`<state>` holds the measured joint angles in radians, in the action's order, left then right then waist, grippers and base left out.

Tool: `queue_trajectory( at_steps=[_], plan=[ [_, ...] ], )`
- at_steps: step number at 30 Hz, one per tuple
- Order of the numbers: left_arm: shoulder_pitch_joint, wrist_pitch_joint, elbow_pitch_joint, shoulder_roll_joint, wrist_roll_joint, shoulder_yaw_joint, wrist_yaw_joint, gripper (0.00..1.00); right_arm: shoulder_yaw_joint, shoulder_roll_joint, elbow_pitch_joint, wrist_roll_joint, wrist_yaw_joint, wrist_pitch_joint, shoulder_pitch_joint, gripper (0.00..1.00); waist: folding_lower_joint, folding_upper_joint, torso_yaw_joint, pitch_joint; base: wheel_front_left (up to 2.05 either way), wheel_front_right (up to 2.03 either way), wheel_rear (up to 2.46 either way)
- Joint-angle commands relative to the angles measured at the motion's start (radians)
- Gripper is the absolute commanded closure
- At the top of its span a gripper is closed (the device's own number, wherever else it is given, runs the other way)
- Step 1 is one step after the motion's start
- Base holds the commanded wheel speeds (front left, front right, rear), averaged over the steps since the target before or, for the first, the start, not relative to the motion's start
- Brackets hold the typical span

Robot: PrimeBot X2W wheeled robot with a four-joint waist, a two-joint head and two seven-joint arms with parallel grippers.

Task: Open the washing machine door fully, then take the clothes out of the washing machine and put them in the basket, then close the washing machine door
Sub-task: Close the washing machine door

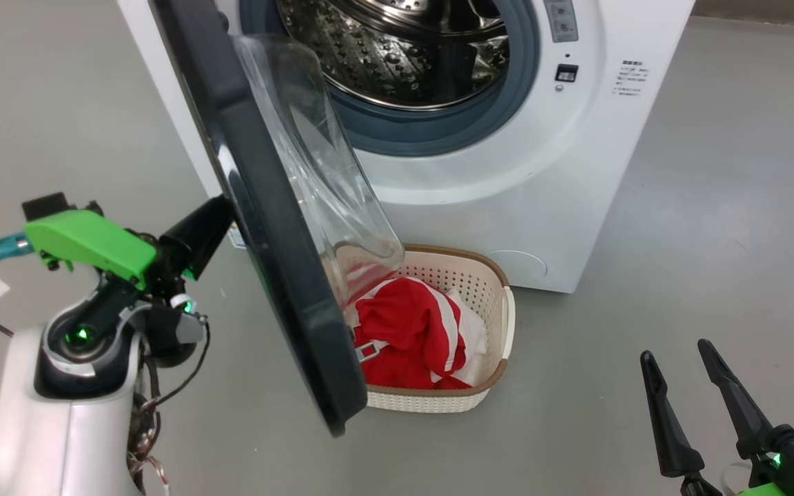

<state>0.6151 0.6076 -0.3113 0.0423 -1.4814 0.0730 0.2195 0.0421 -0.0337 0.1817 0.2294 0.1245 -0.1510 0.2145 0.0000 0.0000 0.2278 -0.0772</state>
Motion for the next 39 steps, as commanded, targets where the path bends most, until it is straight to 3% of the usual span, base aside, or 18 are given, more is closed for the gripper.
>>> queue_trajectory(
  at_steps=[1, 39],
  plan=[
    [0.041, -0.001, 0.023, 0.009, -0.018, 0.008, -0.018, 1.0, -0.028, -0.017, 0.024, 0.007, 0.006, -0.008, -0.052, 0.0, 0.0, 0.0, -0.009, -0.002, 0.0, 0.0, 0.0],
    [0.122, -0.107, -0.068, 0.008, -0.118, -0.093, -0.087, 1.0, -0.032, -0.017, 0.029, 0.005, 0.006, -0.004, -0.064, 0.0, 0.0, 0.0, -0.176, -0.031, 0.0, 0.0, 0.0]
  ],
)
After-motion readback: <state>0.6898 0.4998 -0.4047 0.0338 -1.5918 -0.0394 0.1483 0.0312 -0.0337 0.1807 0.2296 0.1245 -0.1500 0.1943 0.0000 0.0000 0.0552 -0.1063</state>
